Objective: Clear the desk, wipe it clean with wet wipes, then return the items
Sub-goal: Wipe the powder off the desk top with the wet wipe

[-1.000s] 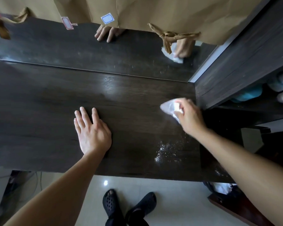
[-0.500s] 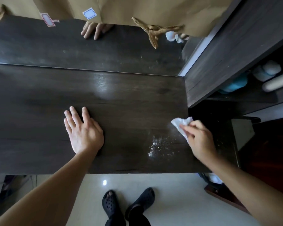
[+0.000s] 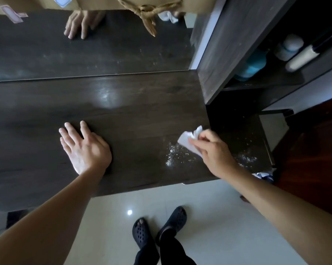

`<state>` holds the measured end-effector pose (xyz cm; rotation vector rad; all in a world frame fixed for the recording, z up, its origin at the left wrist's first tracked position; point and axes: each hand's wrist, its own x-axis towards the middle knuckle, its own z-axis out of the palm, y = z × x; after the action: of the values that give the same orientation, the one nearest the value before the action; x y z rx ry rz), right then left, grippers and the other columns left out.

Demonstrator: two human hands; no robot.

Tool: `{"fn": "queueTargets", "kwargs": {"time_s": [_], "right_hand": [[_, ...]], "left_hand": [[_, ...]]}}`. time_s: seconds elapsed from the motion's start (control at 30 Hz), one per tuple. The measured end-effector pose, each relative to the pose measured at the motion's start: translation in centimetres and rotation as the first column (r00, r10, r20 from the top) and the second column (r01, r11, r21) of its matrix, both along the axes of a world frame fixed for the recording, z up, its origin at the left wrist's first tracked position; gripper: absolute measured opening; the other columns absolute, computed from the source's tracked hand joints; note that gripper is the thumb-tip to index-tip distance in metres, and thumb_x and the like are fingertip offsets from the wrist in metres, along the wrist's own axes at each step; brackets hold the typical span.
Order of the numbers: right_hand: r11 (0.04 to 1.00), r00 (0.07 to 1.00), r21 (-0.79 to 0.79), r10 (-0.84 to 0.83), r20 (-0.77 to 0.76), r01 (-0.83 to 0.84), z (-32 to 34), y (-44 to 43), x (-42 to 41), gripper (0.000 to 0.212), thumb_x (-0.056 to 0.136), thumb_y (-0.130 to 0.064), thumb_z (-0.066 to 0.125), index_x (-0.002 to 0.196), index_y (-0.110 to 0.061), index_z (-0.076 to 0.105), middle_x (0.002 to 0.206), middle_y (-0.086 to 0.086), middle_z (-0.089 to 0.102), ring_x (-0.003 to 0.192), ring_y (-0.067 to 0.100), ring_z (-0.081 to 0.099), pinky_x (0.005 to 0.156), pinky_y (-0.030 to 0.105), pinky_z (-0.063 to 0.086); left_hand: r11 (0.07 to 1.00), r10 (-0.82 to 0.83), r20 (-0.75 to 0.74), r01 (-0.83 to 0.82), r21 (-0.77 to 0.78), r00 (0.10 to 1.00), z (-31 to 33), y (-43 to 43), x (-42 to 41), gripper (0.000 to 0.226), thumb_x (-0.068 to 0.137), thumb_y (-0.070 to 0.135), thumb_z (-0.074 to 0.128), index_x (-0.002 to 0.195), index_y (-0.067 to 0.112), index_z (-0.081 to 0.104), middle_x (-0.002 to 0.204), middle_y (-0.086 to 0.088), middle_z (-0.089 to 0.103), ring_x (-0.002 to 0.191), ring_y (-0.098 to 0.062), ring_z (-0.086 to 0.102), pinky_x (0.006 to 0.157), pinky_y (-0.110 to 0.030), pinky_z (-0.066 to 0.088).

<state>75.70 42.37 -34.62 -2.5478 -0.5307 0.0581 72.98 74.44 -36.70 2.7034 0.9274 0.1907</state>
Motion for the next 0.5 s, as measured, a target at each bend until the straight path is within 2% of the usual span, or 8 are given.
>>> {"fn": "queueTargets", "kwargs": {"time_s": [0.07,0.13,0.23,0.3,0.37,0.4,0.43,0.5], "right_hand": [[0.998,0.995,0.015,0.055,-0.08,-0.054,0.4,-1.6,-5.2,0.03,0.089,-0.006,0.051,0.113,-0.014,0.068,0.092,-0.004,0.048,0.084,0.012,0.049,0.075,0.019,0.04],[1.0,0.995,-0.001,0.016,-0.102,-0.016,0.4,-3.4,-6.9,0.032,0.089,-0.008,0.049,0.113,-0.013,0.069,0.091,-0.001,0.049,0.082,0.012,0.049,0.072,0.018,0.039],[0.97,0.971,-0.064,-0.238,-0.012,0.236,-0.4,-3.9,-6.2,0.029,0.083,0.006,0.059,0.108,-0.006,0.069,0.086,0.006,0.051,0.077,0.022,0.053,0.067,0.021,0.038],[0.937,0.944,-0.122,-0.331,-0.006,0.328,-0.1,-1.5,-7.3,0.013,0.086,0.0,0.056,0.093,-0.005,0.066,0.086,0.008,0.051,0.078,0.026,0.052,0.066,0.025,0.036],[0.956,0.955,-0.078,-0.287,-0.07,0.281,-0.4,2.0,-10.1,0.009,0.09,-0.018,0.053,0.082,-0.014,0.055,0.084,0.001,0.05,0.079,0.02,0.051,0.063,0.025,0.037],[0.969,0.967,-0.062,-0.242,-0.075,0.238,-0.1,3.2,-11.4,0.011,0.092,-0.025,0.051,0.085,-0.017,0.054,0.082,-0.001,0.049,0.078,0.015,0.051,0.063,0.022,0.037],[0.986,0.986,-0.06,-0.161,-0.036,0.159,0.1,3.8,-12.1,0.012,0.092,-0.026,0.049,0.091,-0.019,0.058,0.083,-0.002,0.05,0.077,0.012,0.05,0.064,0.018,0.037],[0.992,0.993,-0.047,-0.119,0.012,0.119,0.1,2.8,-11.4,0.025,0.088,-0.019,0.05,0.106,-0.014,0.067,0.087,0.004,0.054,0.079,0.017,0.053,0.064,0.021,0.042]], "left_hand": [[1.0,-0.005,-0.001,0.005,-0.008,1.0,0.1,0.0,-0.1,0.05,0.095,0.019,0.035,0.143,0.006,0.032,0.154,-0.027,0.014,0.144,-0.041,0.005,0.118,-0.049,0.005],[1.0,-0.021,-0.004,0.021,-0.015,1.0,0.3,0.0,-0.3,0.049,0.095,0.019,0.035,0.143,0.006,0.032,0.154,-0.028,0.014,0.144,-0.042,0.005,0.118,-0.05,0.005],[0.995,-0.098,-0.013,0.098,-0.007,0.995,0.4,-0.2,-0.8,0.049,0.096,0.018,0.036,0.143,0.006,0.033,0.154,-0.026,0.017,0.144,-0.041,0.008,0.118,-0.049,0.006],[0.986,-0.167,-0.019,0.167,0.004,0.986,0.4,-0.5,-1.8,0.049,0.095,0.018,0.036,0.143,0.006,0.034,0.154,-0.025,0.019,0.143,-0.041,0.01,0.118,-0.048,0.007],[0.976,-0.216,-0.019,0.216,0.011,0.976,0.2,-1.0,-3.1,0.052,0.093,0.021,0.033,0.143,0.006,0.035,0.154,-0.024,0.021,0.143,-0.039,0.013,0.118,-0.048,0.009],[0.973,-0.228,-0.019,0.229,0.013,0.973,0.2,-1.2,-3.6,0.054,0.092,0.023,0.031,0.143,0.006,0.036,0.154,-0.024,0.022,0.143,-0.039,0.013,0.118,-0.048,0.01],[0.972,-0.235,-0.018,0.235,0.016,0.972,0.1,-1.4,-4.0,0.055,0.091,0.025,0.03,0.142,0.006,0.037,0.153,-0.023,0.023,0.143,-0.038,0.014,0.118,-0.048,0.011],[0.97,-0.241,-0.013,0.241,0.024,0.97,0.1,-1.5,-4.3,0.056,0.09,0.026,0.029,0.142,0.005,0.038,0.153,-0.023,0.025,0.143,-0.038,0.016,0.118,-0.048,0.012]]}}
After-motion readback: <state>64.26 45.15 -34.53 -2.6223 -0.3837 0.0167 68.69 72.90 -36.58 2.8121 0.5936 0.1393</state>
